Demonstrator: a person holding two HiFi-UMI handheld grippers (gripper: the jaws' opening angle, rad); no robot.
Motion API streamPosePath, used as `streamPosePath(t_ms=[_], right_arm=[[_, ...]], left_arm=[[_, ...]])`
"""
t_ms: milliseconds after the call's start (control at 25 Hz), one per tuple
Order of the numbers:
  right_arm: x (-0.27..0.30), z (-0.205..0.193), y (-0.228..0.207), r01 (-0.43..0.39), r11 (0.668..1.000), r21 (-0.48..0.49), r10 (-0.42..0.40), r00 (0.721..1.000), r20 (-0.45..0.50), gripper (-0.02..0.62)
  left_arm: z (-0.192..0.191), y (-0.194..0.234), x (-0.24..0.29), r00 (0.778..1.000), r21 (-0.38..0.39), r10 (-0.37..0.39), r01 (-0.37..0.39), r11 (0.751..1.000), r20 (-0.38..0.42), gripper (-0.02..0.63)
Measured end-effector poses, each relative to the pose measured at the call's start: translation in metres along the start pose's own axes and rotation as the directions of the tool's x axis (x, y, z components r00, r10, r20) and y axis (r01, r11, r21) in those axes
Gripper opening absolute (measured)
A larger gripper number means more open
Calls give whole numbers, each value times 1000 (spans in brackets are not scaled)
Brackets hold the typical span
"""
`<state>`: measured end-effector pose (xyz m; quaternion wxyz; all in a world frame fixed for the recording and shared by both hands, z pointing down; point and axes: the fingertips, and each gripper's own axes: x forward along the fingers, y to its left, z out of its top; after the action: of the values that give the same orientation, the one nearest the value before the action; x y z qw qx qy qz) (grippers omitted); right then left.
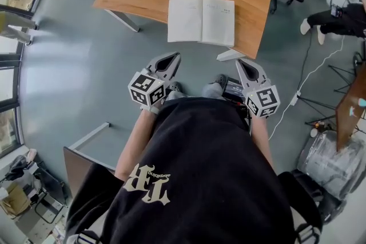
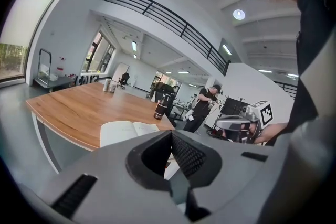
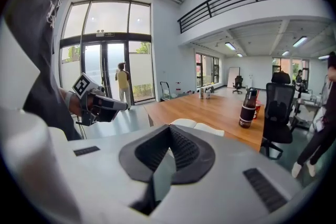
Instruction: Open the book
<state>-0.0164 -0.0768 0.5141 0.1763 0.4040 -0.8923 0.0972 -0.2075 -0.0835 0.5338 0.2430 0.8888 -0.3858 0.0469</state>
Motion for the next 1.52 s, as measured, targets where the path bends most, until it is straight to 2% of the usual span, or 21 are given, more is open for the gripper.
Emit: streamPosePath(t_ms=[240,400,520,800,1240,1520], right_arm=[[2,-9,38,50,998,41,-48,998,-47,-11],[2,-7,55,45,998,50,-43,998,-53,-11],[3,-7,59,20,999,26,-18,997,-70,-11],[-16,-3,16,10,1000,4,-10,998,-65,-11],[-51,-11,-56,-21,999,39,23,999,-43,-3],[-82,-27,-89,17,998,62,-14,999,-42,-2]], left_arm=[[-9,0,-29,998,-2,-71,71,997,1,8],[-16,-3,-36,994,10,-107,107,994,-21,8],[-11,-1,-39,995,20,-99,99,995,-13,8],[0,-10,-24,999,-27,-21,23,999,49,8],[3,-79,45,999,1,-45,45,999,16,8],[-2,-111,78,997,5,-73,73,997,-4,8]])
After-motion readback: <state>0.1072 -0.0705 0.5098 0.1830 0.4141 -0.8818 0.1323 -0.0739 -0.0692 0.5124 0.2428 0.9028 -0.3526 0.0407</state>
